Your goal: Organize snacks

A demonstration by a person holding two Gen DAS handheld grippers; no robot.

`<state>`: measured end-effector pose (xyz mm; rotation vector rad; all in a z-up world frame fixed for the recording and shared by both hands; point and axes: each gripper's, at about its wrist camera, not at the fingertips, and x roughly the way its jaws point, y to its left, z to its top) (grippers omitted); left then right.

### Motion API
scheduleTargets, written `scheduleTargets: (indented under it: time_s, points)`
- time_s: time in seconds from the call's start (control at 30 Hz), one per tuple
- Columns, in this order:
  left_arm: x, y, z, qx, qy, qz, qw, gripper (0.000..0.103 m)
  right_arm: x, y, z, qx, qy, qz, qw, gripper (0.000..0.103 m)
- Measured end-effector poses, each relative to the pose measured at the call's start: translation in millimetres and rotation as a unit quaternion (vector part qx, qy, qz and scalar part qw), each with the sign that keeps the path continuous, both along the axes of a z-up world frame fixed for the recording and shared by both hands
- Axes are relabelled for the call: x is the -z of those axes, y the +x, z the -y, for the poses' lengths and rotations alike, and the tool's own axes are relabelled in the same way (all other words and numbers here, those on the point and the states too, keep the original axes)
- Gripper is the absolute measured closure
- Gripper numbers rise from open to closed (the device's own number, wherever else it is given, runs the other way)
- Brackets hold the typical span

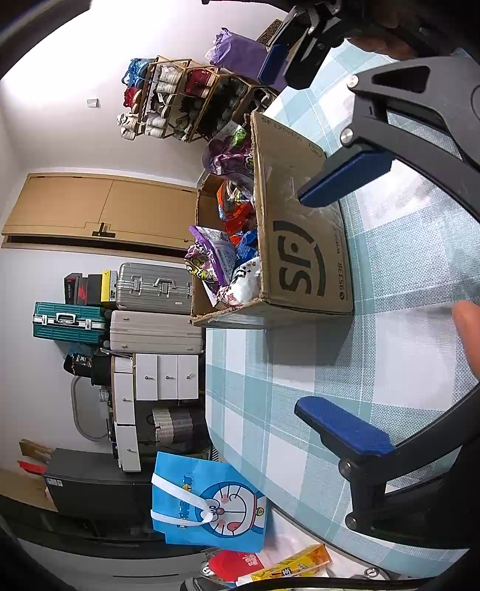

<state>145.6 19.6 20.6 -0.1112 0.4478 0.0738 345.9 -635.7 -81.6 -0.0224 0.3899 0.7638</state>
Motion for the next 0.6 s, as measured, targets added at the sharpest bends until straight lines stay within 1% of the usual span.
scheduleTargets:
  time_s: [0.6]
  points:
    - [0.0, -0.4, -0.5, 0.0, 0.0, 0.0, 1.0, 0.001, -0.7, -0.8, 1.1, 0.001, 0.001, 0.0, 1.0, 0.0]
